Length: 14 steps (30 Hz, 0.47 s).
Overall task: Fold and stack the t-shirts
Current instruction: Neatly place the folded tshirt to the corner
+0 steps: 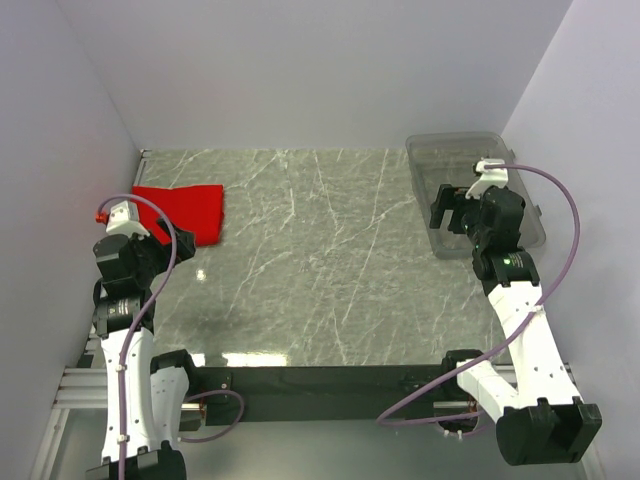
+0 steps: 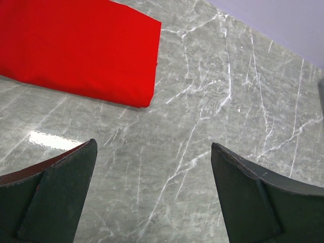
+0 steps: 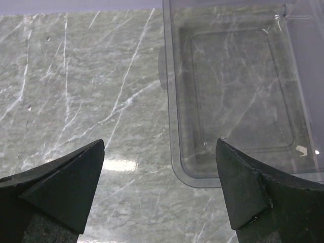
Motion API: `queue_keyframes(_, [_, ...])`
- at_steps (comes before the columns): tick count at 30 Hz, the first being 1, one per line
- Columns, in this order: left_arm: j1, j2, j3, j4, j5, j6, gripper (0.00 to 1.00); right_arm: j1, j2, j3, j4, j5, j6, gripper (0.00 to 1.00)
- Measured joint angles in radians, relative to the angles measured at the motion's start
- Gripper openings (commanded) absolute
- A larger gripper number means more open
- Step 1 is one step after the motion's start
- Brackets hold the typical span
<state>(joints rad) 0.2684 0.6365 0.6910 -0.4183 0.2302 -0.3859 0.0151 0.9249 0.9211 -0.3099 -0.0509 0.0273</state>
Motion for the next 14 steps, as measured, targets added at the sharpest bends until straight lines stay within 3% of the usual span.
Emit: queue_keyframes(14, [0.0, 0.0, 0.0, -0.009, 0.0, 0.008, 1.0, 0.0, 0.005, -0.016, 0.03, 0.04, 0.029, 0.98])
